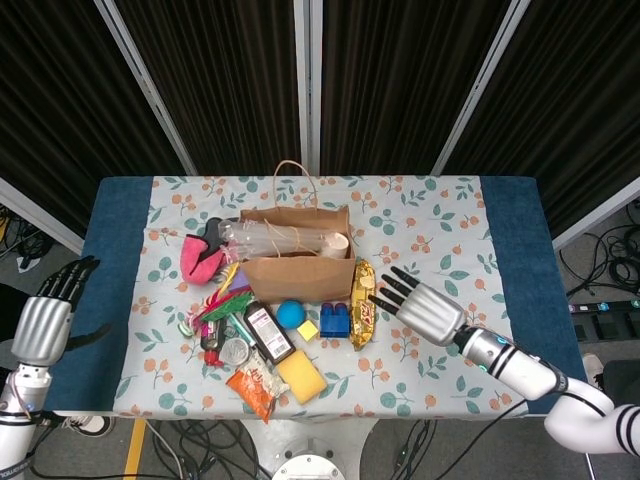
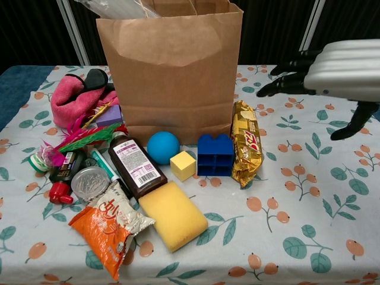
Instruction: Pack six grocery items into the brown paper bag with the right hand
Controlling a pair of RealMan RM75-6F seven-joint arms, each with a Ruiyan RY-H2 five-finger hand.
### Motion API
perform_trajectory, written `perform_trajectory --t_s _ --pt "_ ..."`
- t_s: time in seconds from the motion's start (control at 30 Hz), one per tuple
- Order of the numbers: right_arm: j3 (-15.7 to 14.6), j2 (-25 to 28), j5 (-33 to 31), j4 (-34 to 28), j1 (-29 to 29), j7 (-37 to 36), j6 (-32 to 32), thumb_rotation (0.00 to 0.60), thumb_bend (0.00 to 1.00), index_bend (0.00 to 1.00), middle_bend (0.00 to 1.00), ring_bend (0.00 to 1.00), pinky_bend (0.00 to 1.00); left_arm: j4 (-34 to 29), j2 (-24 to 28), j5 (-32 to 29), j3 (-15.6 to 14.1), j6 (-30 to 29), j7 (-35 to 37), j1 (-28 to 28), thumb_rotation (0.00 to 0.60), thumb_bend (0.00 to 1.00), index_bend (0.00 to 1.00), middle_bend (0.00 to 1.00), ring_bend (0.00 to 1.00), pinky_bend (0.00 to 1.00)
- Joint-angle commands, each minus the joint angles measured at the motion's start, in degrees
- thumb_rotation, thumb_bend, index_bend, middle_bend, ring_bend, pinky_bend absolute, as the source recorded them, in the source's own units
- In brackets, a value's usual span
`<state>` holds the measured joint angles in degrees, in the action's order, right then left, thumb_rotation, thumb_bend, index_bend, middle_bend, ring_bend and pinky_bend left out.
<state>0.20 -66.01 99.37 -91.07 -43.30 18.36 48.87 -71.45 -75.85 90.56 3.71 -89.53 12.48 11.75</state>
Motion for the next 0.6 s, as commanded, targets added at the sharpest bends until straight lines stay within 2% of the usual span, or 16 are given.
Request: perform_trajectory --t_s 0.03,0.33,0.6 --pt "0.4 -4.0 -0.8 2.5 -2.0 0.1 -2.3 0.6 0.0 0.05 0.14 0.0 0.0 0.2 0.0 -0.2 0.1 0.1 0.1 0.0 0.6 0.14 0.15 0.2 0.15 0.23" --pt "-0.1 -11.2 -1.8 8.5 -3.7 -1.2 -4.1 0.6 0.0 0.05 0.14 0.0 0.0 1.2 -0.1 -0.5 0.4 0.3 1.0 0.2 0.6 0.14 0.15 0.2 0.15 0.23" --pt "-0.7 -16.3 -2.8 13.6 -4.3 -5.2 -4.0 0.6 0.0 0.04 0.13 0.0 0.0 2.3 -0.4 -0.6 0.4 0.4 1.7 0.2 0.6 0.14 0.15 0.2 0.15 0.23"
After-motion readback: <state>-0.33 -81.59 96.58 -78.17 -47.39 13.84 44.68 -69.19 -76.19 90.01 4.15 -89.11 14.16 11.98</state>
